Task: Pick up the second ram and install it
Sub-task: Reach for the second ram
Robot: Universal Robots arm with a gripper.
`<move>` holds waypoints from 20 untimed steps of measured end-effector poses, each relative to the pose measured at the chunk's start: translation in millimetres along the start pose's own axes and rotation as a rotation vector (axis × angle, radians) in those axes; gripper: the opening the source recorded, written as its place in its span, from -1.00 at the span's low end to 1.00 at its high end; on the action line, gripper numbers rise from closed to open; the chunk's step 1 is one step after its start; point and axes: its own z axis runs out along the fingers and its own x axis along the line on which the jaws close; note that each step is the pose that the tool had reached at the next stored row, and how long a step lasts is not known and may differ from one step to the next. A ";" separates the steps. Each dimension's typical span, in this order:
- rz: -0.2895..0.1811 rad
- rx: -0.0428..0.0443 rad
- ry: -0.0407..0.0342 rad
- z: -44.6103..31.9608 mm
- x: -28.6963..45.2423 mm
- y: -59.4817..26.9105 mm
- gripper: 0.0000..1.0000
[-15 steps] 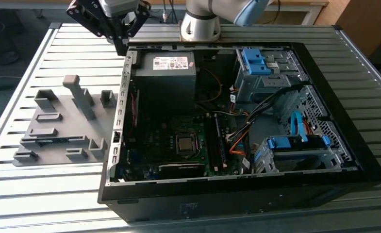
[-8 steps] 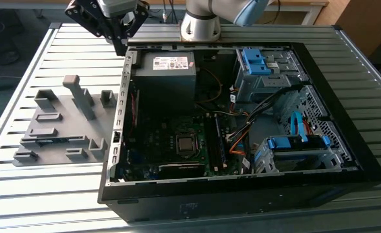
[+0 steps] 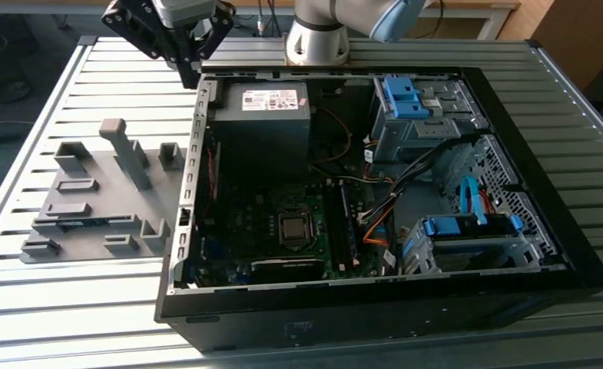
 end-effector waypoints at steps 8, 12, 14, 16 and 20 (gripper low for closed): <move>0.001 0.0010 0.0143 4.6 1.7 -0.3 -0.79; 0.001 0.0011 0.0150 5.0 3.0 -0.4 -0.79; 0.001 0.0012 0.0152 5.1 4.0 -0.5 -0.79; 0.001 0.0011 0.0154 5.2 4.8 -0.6 -0.79; 0.001 0.0012 0.0155 5.4 6.7 -0.7 -0.79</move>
